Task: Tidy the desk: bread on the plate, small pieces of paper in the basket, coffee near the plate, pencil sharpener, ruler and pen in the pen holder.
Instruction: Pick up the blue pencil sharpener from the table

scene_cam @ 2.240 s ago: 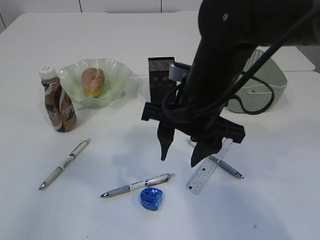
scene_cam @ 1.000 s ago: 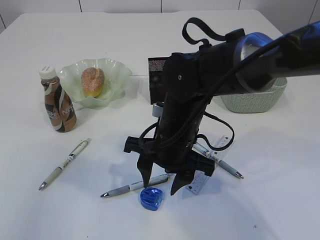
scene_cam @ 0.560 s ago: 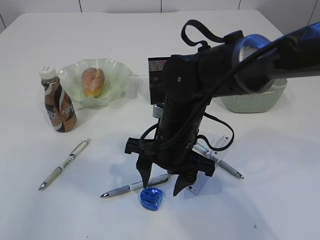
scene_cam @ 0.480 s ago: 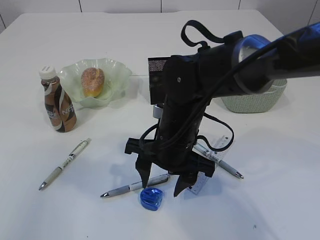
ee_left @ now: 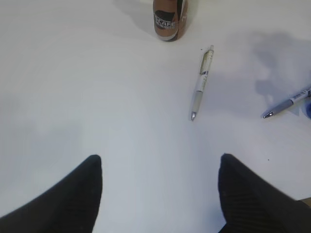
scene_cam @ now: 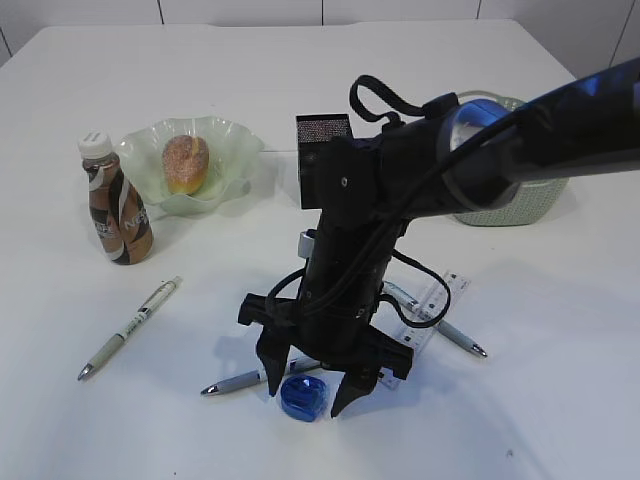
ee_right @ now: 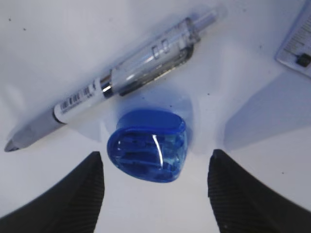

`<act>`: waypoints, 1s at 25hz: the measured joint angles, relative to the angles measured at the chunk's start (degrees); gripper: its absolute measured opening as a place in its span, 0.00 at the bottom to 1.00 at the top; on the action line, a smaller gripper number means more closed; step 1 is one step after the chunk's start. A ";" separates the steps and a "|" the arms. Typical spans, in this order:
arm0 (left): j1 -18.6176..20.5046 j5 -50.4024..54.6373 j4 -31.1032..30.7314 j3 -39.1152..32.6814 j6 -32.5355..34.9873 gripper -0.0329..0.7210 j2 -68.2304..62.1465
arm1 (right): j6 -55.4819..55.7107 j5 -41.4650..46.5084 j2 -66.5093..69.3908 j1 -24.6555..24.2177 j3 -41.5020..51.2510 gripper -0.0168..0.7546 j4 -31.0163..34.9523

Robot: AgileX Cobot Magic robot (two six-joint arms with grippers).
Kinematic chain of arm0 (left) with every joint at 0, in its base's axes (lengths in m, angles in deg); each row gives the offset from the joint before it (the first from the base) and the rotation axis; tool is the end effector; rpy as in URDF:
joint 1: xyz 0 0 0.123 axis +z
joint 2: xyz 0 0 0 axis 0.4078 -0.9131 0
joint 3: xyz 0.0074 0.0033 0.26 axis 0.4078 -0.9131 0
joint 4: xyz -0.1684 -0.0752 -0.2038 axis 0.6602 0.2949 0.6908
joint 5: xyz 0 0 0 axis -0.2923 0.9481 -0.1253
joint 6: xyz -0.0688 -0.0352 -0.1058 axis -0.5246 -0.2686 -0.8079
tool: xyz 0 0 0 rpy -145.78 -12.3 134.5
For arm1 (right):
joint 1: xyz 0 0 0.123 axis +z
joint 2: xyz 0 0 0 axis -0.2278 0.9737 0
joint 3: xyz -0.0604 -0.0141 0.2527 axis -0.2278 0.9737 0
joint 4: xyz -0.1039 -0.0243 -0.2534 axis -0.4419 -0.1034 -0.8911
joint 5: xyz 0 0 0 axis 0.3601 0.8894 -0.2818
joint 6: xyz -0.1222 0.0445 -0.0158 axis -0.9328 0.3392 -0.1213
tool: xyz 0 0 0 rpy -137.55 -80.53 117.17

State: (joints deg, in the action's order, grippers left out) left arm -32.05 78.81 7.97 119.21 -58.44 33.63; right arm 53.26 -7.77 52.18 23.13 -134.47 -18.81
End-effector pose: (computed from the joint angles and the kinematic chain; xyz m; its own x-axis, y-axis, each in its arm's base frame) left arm 0.1993 -0.0236 0.3380 -0.7813 0.0890 -0.6177 0.1029 0.9946 0.0130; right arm 0.3068 0.2690 0.0613 -0.9388 0.2922 0.1824 0.3271 0.9222 0.2064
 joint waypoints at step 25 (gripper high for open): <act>0.00 0.13 -0.43 0.00 0.00 0.74 0.00 | -0.23 -2.14 1.41 0.00 0.00 0.70 -2.02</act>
State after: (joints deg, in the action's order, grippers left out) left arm -32.05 78.94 7.54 119.21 -58.44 33.63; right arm 53.04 -9.91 53.59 23.13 -134.47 -20.83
